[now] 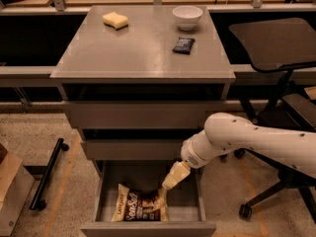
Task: Pick brown chip bag from bottom drawer and place on counter
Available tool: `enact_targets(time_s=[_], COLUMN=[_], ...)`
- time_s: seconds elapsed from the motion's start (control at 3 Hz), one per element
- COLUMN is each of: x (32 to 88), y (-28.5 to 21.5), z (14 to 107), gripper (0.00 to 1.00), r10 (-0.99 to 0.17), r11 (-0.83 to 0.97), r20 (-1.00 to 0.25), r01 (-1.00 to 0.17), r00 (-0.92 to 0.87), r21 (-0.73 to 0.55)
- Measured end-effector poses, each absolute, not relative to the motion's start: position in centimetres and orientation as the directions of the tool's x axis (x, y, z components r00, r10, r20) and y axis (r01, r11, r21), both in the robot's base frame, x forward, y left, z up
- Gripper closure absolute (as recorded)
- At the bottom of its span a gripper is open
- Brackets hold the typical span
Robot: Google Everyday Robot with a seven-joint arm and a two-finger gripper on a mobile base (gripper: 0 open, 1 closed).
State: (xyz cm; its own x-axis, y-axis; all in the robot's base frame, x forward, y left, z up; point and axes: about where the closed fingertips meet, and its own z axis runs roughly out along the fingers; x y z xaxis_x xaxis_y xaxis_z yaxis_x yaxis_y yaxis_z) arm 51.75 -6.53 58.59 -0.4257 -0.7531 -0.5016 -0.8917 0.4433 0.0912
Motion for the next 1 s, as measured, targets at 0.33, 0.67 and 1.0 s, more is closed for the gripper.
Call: enact_targets(time_s=[0.33,0.67,1.0], x=[52.0,52.8,53.8], y=[-6.3,-5.5,-3.9], z=[55.9,51.0,45.2], gripper=[0.0,0.0,0.0], r10=[-0.69,-0.62,-0.572], r11=[0.458,0.479,0.486], r20=[-0.553,-0.582,-0.584], r01=[-0.873,-0.842,-0.811], r00=[-0.467,-0.526,-0.576], r21=[0.165,0.25,0.325])
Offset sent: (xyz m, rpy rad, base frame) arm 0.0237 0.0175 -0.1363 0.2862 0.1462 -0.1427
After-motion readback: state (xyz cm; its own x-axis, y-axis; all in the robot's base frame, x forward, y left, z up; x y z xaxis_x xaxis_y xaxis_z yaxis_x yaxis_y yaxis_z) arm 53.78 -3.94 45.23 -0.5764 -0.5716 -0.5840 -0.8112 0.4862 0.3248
